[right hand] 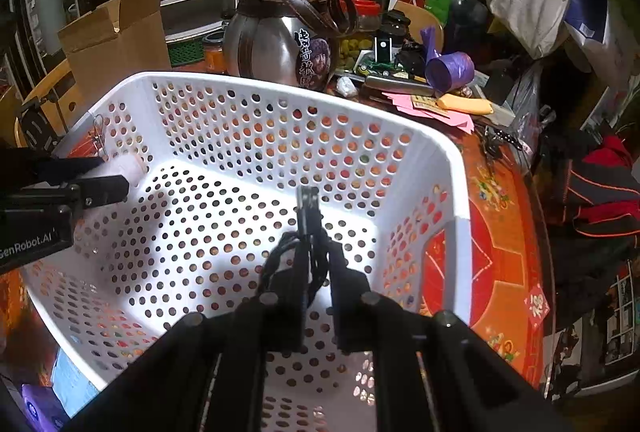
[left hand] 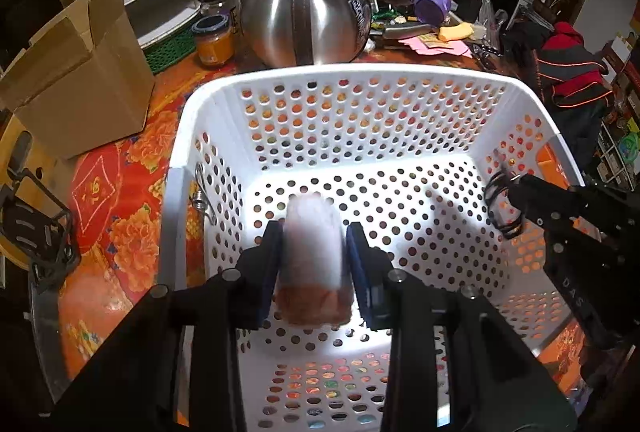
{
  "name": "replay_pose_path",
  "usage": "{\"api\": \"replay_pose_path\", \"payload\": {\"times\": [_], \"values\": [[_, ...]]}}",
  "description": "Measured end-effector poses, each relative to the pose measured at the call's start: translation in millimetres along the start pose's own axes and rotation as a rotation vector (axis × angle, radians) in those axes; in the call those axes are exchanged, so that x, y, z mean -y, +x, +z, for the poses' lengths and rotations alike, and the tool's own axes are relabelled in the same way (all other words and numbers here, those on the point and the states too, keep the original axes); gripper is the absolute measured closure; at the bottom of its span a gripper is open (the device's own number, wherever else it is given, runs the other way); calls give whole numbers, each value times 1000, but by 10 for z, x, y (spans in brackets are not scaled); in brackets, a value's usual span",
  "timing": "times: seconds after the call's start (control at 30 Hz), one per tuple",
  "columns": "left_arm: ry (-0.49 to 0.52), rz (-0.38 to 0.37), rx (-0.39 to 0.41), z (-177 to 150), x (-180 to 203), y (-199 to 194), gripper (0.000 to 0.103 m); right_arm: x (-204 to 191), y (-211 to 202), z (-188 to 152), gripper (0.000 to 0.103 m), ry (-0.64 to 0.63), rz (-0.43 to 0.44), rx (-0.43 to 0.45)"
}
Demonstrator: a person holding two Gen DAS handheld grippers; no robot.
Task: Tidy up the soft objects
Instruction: 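Open the left tool over the basket while the right tool releases the cable inside, then move both tools back to the purple tissue pack on the table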
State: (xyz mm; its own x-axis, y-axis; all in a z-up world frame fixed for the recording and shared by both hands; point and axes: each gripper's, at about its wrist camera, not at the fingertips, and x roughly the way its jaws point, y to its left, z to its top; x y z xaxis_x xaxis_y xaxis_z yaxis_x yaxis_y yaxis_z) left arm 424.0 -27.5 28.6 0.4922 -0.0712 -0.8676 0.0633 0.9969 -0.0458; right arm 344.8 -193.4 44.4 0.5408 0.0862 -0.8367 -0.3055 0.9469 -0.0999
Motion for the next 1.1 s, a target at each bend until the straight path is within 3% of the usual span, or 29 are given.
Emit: {"api": "replay_pose_path", "payload": {"times": [0.07,0.1,0.13,0.2,0.37,0.77,0.97,1.1], "values": [[-5,-9,6,-2,-6,-35,68,9,-41,10,65,8,8,14],[0,-13,16,-6,1,-73,60,13,-66,11,50,13,7,25],[7,-11,31,-10,13,-117,55,12,-102,8,45,14,4,39],[23,3,67,-19,31,-221,33,13,-199,10,43,13,6,78],[9,-8,139,-35,-17,-471,14,106,-362,25,36,39,5,109],[6,-12,171,-140,-61,-691,12,163,-532,-73,28,75,15,128],[23,-26,293,-604,-209,-1232,12,143,-987,-435,28,121,29,222],[22,-9,377,-1131,-330,-1543,9,80,-1274,-864,28,154,24,312]]}}
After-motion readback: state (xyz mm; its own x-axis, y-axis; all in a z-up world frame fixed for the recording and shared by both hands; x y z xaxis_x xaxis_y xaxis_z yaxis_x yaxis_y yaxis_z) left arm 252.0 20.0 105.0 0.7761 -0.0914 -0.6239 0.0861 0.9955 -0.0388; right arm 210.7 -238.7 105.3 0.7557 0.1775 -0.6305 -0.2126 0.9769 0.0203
